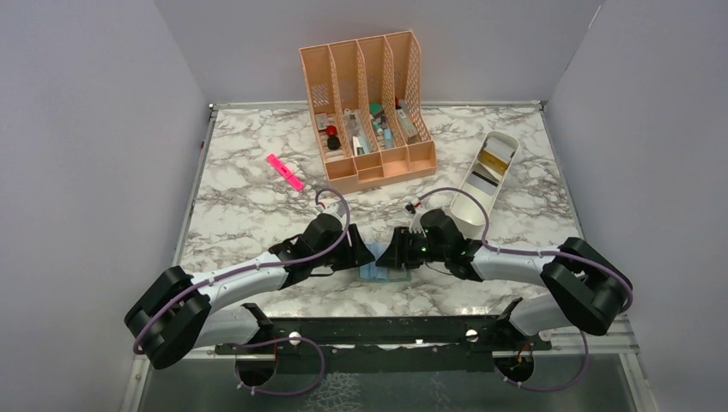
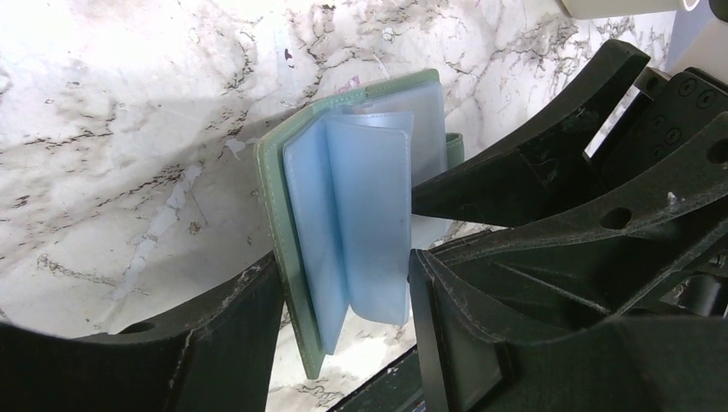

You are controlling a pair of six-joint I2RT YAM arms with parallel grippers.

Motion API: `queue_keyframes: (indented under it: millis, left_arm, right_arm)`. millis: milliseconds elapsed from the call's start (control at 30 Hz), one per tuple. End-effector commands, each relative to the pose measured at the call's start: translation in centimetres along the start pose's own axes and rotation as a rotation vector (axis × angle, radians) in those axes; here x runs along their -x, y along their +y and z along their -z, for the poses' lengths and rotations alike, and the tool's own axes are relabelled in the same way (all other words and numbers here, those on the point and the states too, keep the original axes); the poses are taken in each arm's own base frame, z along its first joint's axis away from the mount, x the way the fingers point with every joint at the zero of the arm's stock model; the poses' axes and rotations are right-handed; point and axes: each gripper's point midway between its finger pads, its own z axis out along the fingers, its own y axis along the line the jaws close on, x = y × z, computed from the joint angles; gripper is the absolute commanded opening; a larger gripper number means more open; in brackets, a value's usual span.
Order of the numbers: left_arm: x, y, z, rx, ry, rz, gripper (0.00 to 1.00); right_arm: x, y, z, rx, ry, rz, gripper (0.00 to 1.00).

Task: Put the credit cards into the card holder
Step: Turn over the card slot in the card holder.

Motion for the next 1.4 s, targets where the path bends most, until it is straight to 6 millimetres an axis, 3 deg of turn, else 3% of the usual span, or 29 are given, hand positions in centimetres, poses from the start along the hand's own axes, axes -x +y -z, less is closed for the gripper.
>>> queue_keyframes:
  millis: [0,167,367,533,733,867,933,1067,1200,1367]
  left_arm:
    - [0.4,-0.7,0.1,-0.019,-0.007,-0.015,0.58]
    - [0.5,-0.5,0.2,-0.005,-0.011,-0.026,0.6]
    - [0.6,-1.0,0.3,-0.036,-0.021,-0.03,0.63]
    - [0.7,-0.8,0.1,-0.015,-0.015,-0.043,0.62]
    - [0.8,0.3,0.0,0.042,-0.019,-0.073,0.49]
    - [1.0,0.4,0.2,0.047,-0.027,-0.087,0.27]
    - [1.1,0.1,0.3,0.035,-0.027,-0.092,0.14]
    - [1.1,-0.6,0.4,0.006,-0.023,-0.1,0.01]
    - [1.2,-0.4,0.5,0.018,-0.022,-0.118,0.0]
    - [1.1,-0.3,0.6,0.031,-0.008,-0.135,0.0]
  right_arm:
    - [0.5,-0.9,0.5,-0.074,-0.025,0.029,0.52]
    - [0.6,-2.5,1.3,-0.179,-0.024,0.036,0.52]
    - [0.9,-1.3,1.3,-0.118,-0.035,0.059,0.52]
    - [0.9,-2.5,1.2,-0.198,-0.017,0.057,0.52]
    - [2.8,-4.8,4.3,-0.425,-0.062,0.102,0.52]
    - [4.2,-5.2,6.4,-0.504,-0.128,0.12,0.53]
    - [5.3,-4.5,6.9,-0.489,-0.176,0.144,0.54]
    - [8.3,-2.8,7.7,-0.477,-0.245,0.251,0.6]
    - [12.4,-2.5,9.2,-0.572,-0.328,0.385,0.62]
    - [18.1,-4.0,12.2,-0.746,-0.413,0.516,0.62]
